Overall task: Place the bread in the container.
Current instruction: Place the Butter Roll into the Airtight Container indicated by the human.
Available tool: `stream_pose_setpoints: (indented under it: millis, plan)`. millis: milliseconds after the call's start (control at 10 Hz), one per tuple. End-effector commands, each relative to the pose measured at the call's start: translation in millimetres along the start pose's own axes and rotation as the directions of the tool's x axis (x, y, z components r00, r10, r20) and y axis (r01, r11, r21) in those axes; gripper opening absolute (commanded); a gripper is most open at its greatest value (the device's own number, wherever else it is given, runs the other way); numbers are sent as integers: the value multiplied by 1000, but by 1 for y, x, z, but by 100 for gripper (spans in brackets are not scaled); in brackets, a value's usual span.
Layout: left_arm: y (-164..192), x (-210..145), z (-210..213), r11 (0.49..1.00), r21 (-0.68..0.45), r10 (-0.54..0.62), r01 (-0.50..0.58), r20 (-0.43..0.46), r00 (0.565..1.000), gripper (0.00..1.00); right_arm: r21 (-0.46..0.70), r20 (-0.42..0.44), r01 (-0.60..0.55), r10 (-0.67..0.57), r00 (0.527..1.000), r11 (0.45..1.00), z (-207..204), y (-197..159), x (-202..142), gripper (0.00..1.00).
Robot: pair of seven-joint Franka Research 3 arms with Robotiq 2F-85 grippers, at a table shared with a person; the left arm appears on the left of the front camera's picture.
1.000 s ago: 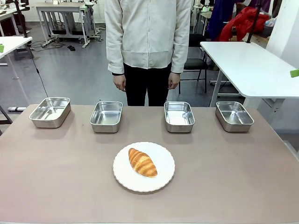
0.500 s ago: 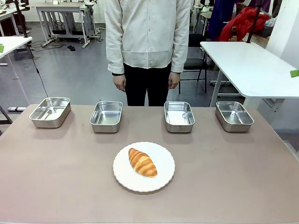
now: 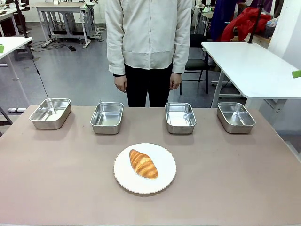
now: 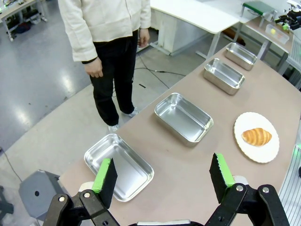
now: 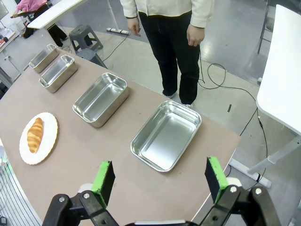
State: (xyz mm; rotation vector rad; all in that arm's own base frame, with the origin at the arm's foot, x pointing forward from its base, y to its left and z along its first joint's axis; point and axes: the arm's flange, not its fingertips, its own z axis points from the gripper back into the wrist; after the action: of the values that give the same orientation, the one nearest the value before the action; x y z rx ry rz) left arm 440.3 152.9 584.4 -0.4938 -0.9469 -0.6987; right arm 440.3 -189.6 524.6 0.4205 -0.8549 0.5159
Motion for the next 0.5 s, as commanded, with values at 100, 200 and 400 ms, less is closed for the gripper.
stream_pose_setpoints:
  millis: [100,200,400]
  plan:
    - [0,1,1,1000,-9,-4,4,13,1000,100,6,18,0,0,1000,1000,-1,-1,1,100]
    - [0,1,1,1000,-9,-4,4,13,1000,100,6,18,0,0,1000,1000,-1,-1,1,100]
    - [0,1,1,1000,-9,-4,4,13,1000,100,6,18,0,0,1000,1000,-1,-1,1,100]
